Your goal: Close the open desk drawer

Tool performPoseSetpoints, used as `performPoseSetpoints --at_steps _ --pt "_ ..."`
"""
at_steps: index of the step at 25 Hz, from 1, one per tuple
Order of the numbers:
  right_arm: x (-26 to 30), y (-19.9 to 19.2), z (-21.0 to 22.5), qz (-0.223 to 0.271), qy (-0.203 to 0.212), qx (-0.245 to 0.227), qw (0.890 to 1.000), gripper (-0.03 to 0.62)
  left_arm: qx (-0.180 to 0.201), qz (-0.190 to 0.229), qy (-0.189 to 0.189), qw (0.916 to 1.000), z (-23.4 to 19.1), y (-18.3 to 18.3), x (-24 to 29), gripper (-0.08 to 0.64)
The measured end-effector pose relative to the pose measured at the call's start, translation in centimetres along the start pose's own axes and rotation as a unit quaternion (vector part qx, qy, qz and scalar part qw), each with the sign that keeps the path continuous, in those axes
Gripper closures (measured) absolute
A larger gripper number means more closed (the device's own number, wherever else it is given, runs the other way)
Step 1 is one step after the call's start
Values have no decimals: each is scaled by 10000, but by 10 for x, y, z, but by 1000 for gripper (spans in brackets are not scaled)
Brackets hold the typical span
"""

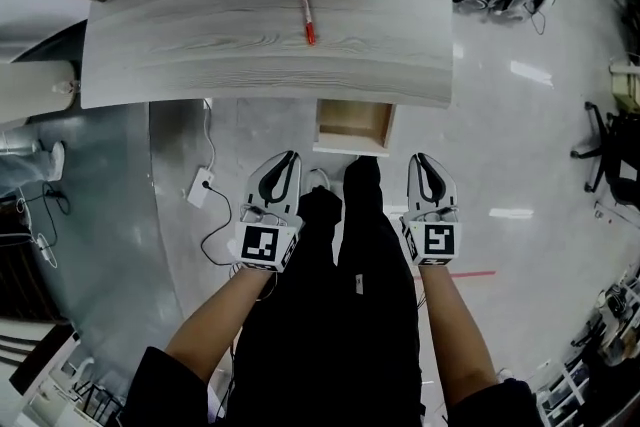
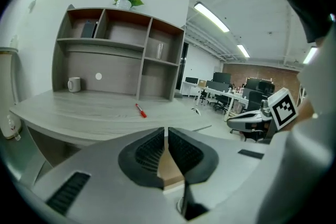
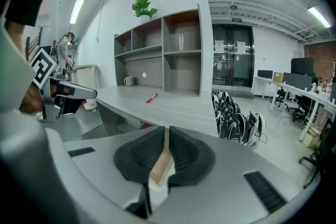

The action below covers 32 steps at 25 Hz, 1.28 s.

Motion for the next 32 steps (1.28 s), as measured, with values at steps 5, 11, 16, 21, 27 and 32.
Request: performPoseSetpoints --at_steps 5,11,16,21,27,32 --pt "14 -39 -3 -60 324 259 9991 482 -130 -39 -116 9998 -1 -35 12 529" --pt "24 -84 -9 -450 565 -32 9974 481 -9 -311 -204 9993 -8 -75 26 471" --pt "27 -116 -22 -804 877 -31 9929 433 90 -513 -266 9983 -16 -98 29 451" --pt "38 -140 -23 -1052 945 -124 9899 433 -5 -680 -291 9973 -23 -122 34 414" --pt "64 -179 -31 -1426 1191 -164 9825 425 213 -1051 -429 9933 -35 -154 49 382" --pt "75 -197 -28 -1619 1029 -17 9814 419 63 -1241 -562 9907 -38 -171 63 374"
Point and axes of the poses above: the fingertips, and each gripper's own axes: x forward along the fingers, z to its right, y out of its top, the point moved 5 cm from there along -x, backward along the fingers, and after that the axes turned 3 degrees about -x, right-handed, at the moved point
